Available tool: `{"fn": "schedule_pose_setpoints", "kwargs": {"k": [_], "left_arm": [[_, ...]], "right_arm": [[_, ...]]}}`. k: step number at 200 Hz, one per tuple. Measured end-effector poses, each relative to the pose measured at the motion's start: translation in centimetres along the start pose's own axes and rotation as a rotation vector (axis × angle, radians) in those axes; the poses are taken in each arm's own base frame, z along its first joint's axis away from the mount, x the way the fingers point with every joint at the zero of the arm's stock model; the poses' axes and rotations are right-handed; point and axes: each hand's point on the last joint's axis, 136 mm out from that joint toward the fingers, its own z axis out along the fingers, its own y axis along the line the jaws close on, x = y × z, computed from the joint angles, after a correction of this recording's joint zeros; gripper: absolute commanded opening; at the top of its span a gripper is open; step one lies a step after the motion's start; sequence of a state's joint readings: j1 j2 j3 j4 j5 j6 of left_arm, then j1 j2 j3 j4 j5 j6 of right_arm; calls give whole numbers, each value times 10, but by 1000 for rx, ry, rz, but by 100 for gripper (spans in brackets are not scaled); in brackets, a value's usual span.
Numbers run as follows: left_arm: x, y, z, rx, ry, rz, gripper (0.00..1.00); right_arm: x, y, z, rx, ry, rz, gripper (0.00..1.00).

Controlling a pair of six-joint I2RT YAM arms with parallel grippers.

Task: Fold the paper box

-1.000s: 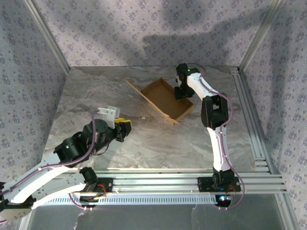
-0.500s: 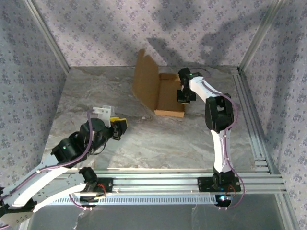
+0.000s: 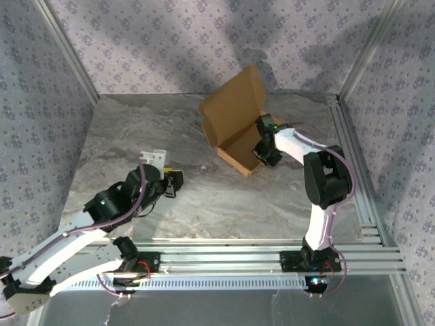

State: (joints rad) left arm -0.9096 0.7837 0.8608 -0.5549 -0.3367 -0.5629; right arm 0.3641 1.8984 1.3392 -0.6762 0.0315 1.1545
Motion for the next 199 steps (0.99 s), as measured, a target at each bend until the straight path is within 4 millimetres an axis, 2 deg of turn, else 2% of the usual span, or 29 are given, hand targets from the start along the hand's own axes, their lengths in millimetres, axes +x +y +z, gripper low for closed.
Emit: {"fn": "schedule_pose_setpoints", "kwargs": {"k": [37, 50, 57, 68, 89, 103, 129, 144, 157, 183, 199], "left_arm": [[2, -4, 7, 4, 16, 5, 36], [3, -6, 10, 8, 21, 6, 37], [4, -7, 13, 10, 27, 8, 38], [6, -7, 16, 9, 39, 10, 40], [12, -8, 26, 0, 68, 16, 43], [18, -10, 34, -3, 91, 16, 43], [31, -12, 55, -28, 147, -3, 44], [44, -11, 70, -64, 198, -33, 43], [49, -11, 84, -106, 229, -68, 40], [43, -23, 112, -200, 246, -172, 36], [33, -38, 134, -239, 242, -238, 36]], "right_arm": [[34, 9, -4, -13, 11, 184, 0], [42, 9, -4, -19, 12, 227, 4], [46, 9, -5, -23, 8, 246, 7], [51, 8, -6, -30, 1, 263, 22], [58, 10, -17, -54, -18, 264, 39], [58, 15, -31, -89, -38, 249, 43], [47, 20, -62, -158, -91, 220, 45], [35, 19, -86, -208, -143, 183, 44], [20, 18, -108, -254, -204, 128, 50], [-14, 18, -153, -365, -340, -28, 56], [-33, 12, -168, -394, -398, -119, 56]]}}
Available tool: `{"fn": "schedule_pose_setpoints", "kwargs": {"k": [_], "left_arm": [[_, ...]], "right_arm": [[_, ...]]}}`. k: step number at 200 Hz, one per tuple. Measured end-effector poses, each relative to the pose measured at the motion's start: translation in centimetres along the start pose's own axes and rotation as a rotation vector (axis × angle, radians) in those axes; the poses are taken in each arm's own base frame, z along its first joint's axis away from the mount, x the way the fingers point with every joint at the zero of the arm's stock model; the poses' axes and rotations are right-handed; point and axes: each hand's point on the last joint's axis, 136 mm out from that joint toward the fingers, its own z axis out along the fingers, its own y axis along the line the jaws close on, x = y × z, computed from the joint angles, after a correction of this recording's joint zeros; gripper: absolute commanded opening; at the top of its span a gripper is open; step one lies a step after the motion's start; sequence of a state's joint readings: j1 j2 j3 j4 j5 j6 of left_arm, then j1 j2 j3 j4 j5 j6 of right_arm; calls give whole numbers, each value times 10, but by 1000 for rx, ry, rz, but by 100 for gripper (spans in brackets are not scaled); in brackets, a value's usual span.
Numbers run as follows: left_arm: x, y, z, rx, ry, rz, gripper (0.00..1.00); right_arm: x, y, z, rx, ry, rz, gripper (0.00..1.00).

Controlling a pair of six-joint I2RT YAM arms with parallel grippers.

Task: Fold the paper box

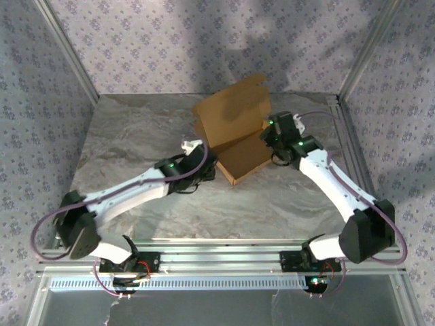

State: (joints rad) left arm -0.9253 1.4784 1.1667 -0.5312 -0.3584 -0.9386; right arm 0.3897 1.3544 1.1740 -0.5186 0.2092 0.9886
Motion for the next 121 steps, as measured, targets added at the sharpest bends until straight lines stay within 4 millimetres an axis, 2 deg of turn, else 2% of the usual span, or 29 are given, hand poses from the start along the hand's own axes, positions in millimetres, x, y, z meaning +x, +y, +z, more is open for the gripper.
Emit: {"fn": "schedule_pose_setpoints", "kwargs": {"k": [17, 39, 88, 121], "left_arm": [[-9, -20, 17, -17, -14, -67, 38], [-6, -25, 40, -54, -3, -145, 39], [6, -3, 82, -148, 41, -319, 43], [13, -3, 106, -142, 71, -401, 44]], "right_arm": [[-19, -8, -4, -26, -21, -79, 56], [-32, -22, -6, -45, -19, -150, 56], [-14, -26, -8, -122, 48, -269, 57], [-4, -25, -5, -151, 86, -301, 56]]}}
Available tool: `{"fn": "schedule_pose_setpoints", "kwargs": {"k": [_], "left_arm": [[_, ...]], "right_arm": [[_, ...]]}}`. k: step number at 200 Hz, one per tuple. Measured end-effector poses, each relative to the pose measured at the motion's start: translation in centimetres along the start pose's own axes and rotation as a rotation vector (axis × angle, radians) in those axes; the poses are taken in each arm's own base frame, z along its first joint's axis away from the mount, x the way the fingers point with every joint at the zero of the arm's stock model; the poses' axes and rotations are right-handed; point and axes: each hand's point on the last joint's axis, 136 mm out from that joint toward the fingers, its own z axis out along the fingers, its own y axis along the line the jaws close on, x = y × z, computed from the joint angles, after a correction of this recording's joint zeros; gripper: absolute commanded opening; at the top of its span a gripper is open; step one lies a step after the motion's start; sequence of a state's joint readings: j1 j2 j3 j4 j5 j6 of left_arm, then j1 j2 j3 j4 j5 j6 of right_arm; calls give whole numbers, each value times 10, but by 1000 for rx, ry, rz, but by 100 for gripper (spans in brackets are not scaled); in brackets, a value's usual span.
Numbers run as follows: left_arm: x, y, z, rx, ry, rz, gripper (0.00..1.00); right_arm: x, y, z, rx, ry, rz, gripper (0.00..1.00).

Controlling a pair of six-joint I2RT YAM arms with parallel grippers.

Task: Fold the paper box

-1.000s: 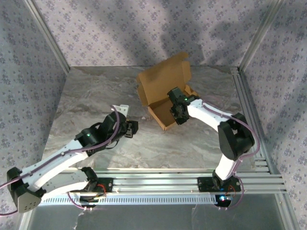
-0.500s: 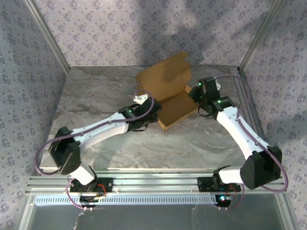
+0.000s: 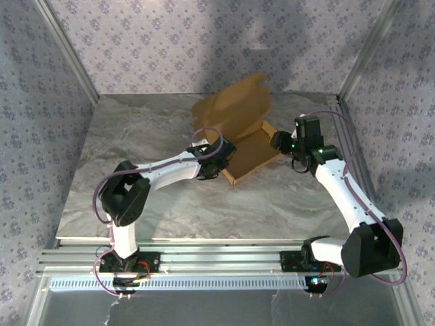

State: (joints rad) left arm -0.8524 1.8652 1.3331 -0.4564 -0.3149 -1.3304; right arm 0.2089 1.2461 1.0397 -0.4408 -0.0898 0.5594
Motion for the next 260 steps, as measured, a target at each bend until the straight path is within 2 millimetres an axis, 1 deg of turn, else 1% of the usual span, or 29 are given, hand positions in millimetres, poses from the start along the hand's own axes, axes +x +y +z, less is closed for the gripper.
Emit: {"fn": "schedule_pose_setpoints", "kwargs": {"k": [21, 65, 83, 101, 114, 123, 140, 146, 164, 183, 201, 218, 237, 260], "left_arm": [[5, -1, 12, -10, 15, -15, 43], [10, -1, 28, -13, 37, -42, 40], [11, -1, 33, -15, 40, -49, 34], [12, -1, 38, -14, 42, -54, 29], [13, 0, 42, -17, 46, -60, 22], [15, 0, 44, -19, 50, -56, 14], [15, 2, 47, -24, 51, -59, 2], [16, 2, 48, -26, 54, -56, 0], [16, 4, 47, -34, 53, -35, 0], [14, 8, 45, -60, 54, 14, 0], [9, 16, 41, -103, 44, 91, 0], [3, 27, 34, -146, 37, 174, 0], [-5, 41, 26, -201, 34, 279, 0], [-16, 59, 14, -255, 23, 387, 0]], "right_arm": [[1, 4, 0, -21, 6, -9, 55], [0, 9, 1, -53, 5, -14, 54], [1, 11, 1, -64, 7, -15, 53], [1, 11, 1, -64, 7, -15, 53], [1, 11, 1, -65, 6, -15, 53], [1, 11, 2, -65, 5, -15, 53], [1, 11, 2, -63, 6, -21, 53], [1, 10, 3, -62, 7, -25, 54], [3, 4, 8, -44, 21, -42, 56], [7, -10, 17, -4, 64, -65, 56], [12, -22, 27, 37, 117, -96, 56], [21, -27, 35, 62, 161, -125, 56], [30, -27, 40, 80, 190, -160, 57], [43, -17, 44, 82, 213, -218, 57]]}}
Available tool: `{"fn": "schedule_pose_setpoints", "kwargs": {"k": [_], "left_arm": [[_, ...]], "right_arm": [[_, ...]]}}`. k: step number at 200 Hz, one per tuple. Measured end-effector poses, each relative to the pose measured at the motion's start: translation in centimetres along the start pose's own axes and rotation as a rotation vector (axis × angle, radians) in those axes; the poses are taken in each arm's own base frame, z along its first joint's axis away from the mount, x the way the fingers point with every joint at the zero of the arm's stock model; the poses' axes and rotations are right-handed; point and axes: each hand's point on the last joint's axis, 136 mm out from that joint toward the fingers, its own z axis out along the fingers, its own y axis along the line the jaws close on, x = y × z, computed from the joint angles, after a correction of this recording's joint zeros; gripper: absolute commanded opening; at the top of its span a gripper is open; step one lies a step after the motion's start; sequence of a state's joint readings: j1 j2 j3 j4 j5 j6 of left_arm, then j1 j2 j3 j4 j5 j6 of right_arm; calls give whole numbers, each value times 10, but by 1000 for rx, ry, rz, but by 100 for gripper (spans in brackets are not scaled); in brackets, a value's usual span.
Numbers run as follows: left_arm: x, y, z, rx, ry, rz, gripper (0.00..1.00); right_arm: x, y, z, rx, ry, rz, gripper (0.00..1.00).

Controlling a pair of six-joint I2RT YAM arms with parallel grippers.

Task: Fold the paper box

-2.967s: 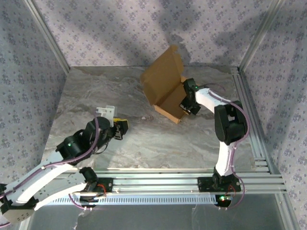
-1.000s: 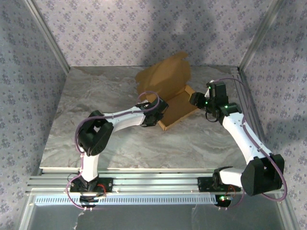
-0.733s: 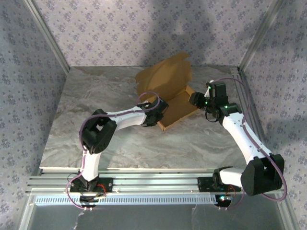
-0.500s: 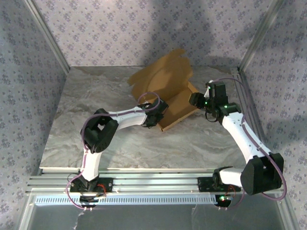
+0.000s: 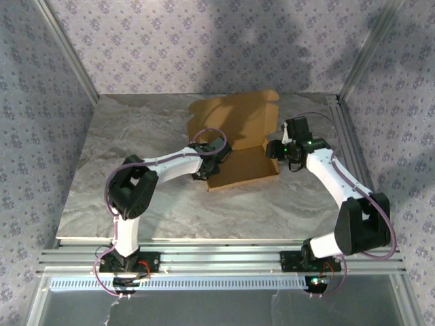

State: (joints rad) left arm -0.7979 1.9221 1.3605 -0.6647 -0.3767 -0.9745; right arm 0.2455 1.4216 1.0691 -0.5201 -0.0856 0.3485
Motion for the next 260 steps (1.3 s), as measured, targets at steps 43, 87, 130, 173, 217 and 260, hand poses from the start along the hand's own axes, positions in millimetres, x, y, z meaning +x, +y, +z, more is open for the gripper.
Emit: {"fn": "schedule_pose_setpoints", "kwargs": {"k": [43, 87, 130, 173, 217, 260], "left_arm": [[10, 36, -2, -92, 9, 167, 0], [22, 62, -3, -142, 18, 235, 0], [19, 65, -9, -141, 0, 242, 0], [18, 65, -9, -145, -6, 243, 0], [17, 65, -10, -153, -20, 252, 0], [17, 62, -12, -161, -35, 265, 0]], "right_arm": [[31, 21, 28, 49, 95, -119, 57], [56, 19, 39, 140, 138, -201, 54], [79, 20, 51, 149, 185, -227, 46], [96, 23, 76, 178, 240, -246, 42], [99, 19, 87, 234, 244, -256, 35], [89, 25, 92, 272, 208, -282, 26]]}}
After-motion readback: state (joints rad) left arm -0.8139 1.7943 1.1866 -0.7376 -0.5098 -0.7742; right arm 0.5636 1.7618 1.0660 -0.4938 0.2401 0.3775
